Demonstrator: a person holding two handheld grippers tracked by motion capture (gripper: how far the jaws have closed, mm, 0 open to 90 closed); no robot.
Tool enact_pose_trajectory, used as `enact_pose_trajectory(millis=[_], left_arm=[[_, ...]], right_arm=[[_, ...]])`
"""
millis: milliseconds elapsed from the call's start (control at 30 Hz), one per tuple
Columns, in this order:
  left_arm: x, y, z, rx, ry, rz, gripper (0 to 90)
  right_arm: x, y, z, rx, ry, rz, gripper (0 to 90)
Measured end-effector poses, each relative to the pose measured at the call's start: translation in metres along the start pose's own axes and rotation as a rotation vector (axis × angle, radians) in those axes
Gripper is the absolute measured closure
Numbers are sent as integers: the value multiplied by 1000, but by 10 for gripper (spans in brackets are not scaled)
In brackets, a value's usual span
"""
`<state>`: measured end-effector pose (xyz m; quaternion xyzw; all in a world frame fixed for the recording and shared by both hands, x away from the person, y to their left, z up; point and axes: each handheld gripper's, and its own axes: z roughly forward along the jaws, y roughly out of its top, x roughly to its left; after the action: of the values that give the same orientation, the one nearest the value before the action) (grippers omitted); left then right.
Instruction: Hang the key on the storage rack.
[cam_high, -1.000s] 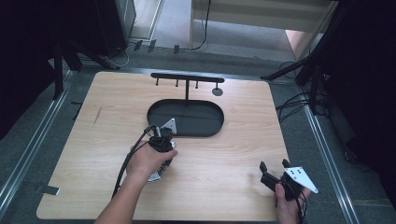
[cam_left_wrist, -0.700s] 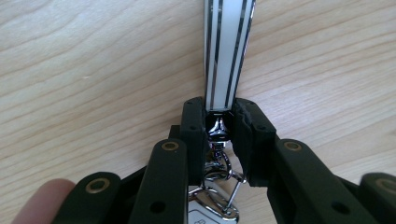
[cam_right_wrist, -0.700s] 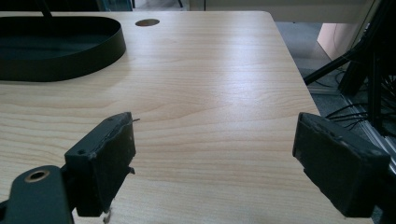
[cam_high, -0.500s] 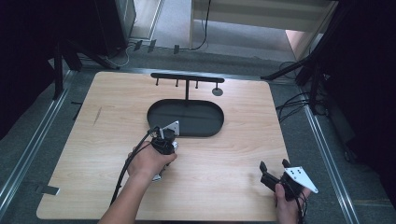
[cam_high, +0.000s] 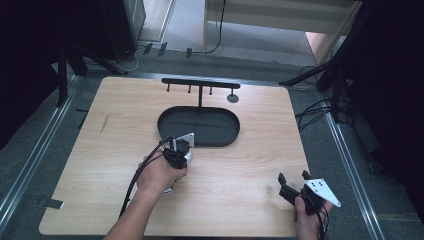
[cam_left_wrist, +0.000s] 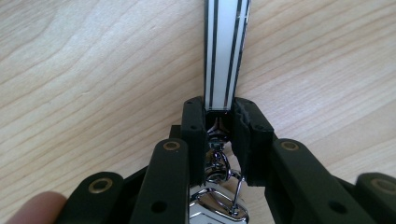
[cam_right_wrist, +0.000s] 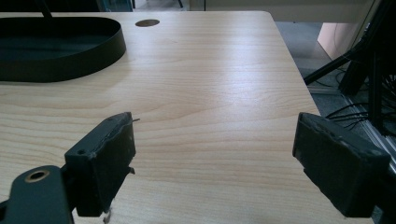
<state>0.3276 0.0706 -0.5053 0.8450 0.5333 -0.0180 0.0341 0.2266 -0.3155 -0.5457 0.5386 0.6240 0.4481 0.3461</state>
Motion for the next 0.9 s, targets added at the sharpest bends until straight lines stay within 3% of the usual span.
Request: enact_pose_trajectory(millis=[167, 200, 233, 333, 367, 400, 433, 467, 533, 600, 733, 767, 800, 833, 900], left_arm=[[0, -2, -1, -39, -21, 23, 754], [3, -3, -5, -72, -50, 30, 754], [3, -3, -5, -72, -50, 30, 754], [11, -7, -20, -205, -99, 48, 754], [11, -7, -20, -205, -99, 48, 754], [15, -10, -27, -271, -114, 62, 754], [15, -10, -27, -271, -114, 62, 754], [18, -13, -32, -329, -116, 79, 754], [19, -15, -35, -355, -122, 92, 754], [23, -20, -41, -441, -136, 110, 754], [27, -25, -51, -550, -164, 120, 754], [27, -25, -51, -550, -164, 120, 754], [29, -27, -57, -611, -178, 128, 754], [29, -27, -57, -611, -178, 128, 754], [33, -30, -63, -687, -193, 140, 754]], right_arm=[[0, 0, 0, 0, 0, -1, 129], [0, 0, 0, 1, -1, -5, 129], [0, 0, 0, 1, -1, -5, 129], [0, 0, 0, 1, -2, -2, 129], [0, 0, 0, 1, -3, -2, 129], [0, 0, 0, 1, -2, -2, 129], [0, 0, 0, 1, -2, -2, 129], [0, 0, 0, 0, -3, -2, 129], [0, 0, 0, 1, -3, -2, 129], [0, 0, 0, 1, -5, -1, 130], [0, 0, 0, 2, -5, -3, 129], [0, 0, 0, 2, -5, -3, 129], [0, 0, 0, 2, -5, -4, 129], [0, 0, 0, 2, -5, -3, 129], [0, 0, 0, 1, -5, -1, 130]])
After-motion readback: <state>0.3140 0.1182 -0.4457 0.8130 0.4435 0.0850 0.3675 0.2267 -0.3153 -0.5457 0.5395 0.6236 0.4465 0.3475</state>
